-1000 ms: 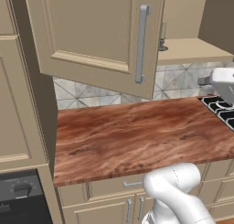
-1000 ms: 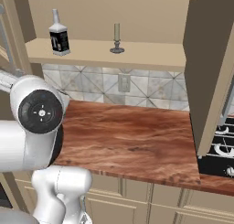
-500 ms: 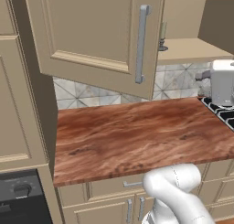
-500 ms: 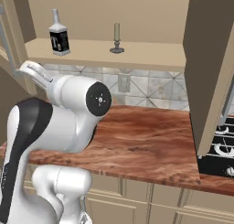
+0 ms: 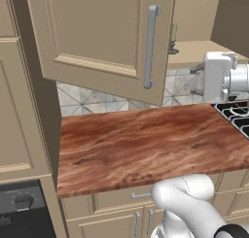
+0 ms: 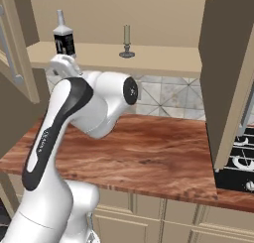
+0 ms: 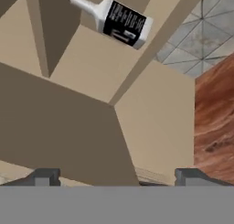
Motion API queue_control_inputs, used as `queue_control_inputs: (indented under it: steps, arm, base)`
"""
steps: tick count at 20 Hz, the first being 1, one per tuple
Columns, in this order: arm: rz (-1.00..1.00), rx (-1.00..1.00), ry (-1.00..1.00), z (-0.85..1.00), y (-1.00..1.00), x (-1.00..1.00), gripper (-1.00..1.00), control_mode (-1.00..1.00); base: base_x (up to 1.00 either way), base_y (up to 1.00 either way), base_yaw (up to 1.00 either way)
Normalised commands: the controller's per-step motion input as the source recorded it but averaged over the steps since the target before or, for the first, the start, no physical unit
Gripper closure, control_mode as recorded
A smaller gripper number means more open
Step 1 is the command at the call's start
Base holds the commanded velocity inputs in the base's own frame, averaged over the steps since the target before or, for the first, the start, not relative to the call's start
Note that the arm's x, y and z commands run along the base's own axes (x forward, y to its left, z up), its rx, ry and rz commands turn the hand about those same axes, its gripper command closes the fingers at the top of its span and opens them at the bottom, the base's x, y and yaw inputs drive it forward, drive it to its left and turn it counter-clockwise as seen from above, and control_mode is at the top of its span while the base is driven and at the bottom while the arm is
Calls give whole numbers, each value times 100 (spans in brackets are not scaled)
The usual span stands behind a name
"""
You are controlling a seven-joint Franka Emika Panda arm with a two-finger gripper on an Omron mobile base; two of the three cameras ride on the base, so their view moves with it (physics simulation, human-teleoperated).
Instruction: Get the candle and the liquor from the cabinet and move them to the dining counter.
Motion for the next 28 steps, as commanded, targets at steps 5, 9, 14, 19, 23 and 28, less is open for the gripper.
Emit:
queue_control_inputs:
  steps: [5,9,14,19,23,28]
  arm:
    - [4,7,8,-6,44,42,-100,-100]
    - [4,3,6,-1,58,38,-100,-100]
    - [11,0,2,-5,39,20,-100,-100]
    - [23,0,0,-1,45,0,-100,-100]
    - [32,0,0,0,44,-36,-100,-100]
    - [33,0,0,0,50,-47,-100,-100]
  base:
    - [0,0,0]
    - [0,0,0]
    - [0,0,0]
    - [0,0,0]
    - [0,0,0]
    - [0,0,0]
